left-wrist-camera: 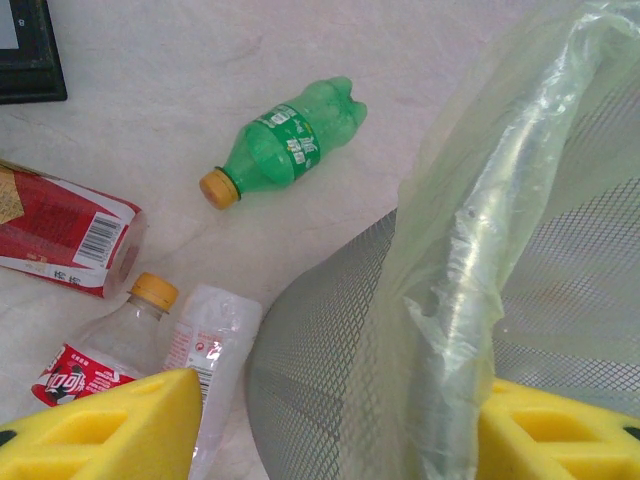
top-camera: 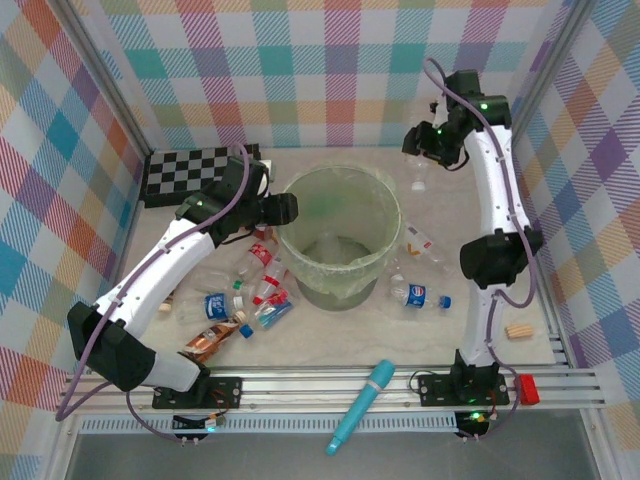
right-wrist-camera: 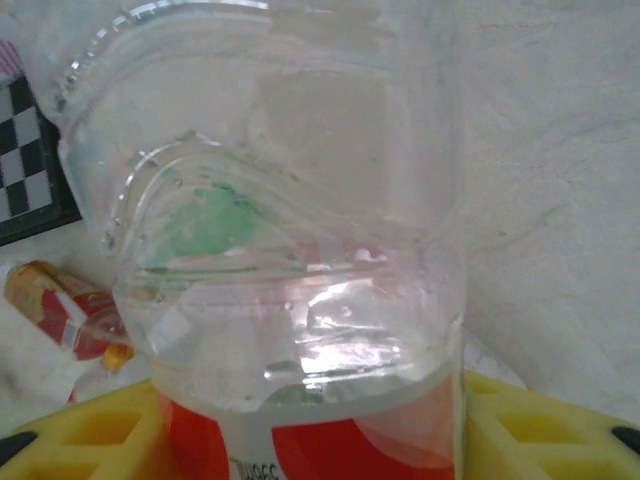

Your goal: Put the plastic bottles in the bin

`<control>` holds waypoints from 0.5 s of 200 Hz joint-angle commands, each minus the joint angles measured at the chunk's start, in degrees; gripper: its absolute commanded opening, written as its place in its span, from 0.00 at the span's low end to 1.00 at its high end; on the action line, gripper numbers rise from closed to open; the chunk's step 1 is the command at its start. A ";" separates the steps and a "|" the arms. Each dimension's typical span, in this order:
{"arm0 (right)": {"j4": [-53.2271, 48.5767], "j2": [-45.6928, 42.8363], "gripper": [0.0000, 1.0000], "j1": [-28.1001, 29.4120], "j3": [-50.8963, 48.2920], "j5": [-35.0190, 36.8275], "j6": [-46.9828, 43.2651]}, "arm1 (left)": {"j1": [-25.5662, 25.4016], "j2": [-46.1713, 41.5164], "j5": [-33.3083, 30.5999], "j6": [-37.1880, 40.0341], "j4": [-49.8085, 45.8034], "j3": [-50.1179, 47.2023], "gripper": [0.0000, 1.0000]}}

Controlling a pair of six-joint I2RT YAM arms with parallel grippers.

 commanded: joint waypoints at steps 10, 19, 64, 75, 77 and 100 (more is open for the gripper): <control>-5.70 -6.64 0.56 0.76 1.92 -1.34 -1.77 | -0.96 0.68 0.83 1.89 -2.30 0.16 0.63; -6.13 -8.14 0.56 1.71 1.97 -1.34 -2.00 | -0.93 0.72 0.89 1.89 -2.24 0.17 0.63; -8.56 -12.58 0.56 8.77 1.96 -1.17 -1.56 | -0.91 1.13 0.65 1.74 -1.99 0.05 0.63; -9.05 -12.88 0.56 10.84 1.96 -1.06 -1.28 | -0.96 1.22 0.79 1.63 -1.87 0.05 0.63; -9.10 -12.93 0.56 11.22 1.93 -1.08 -1.27 | -0.96 1.19 0.75 1.58 -1.91 0.03 0.63; -9.30 -12.57 0.56 16.36 2.04 -1.79 -0.30 | -0.96 1.02 0.48 1.49 -1.85 0.06 0.63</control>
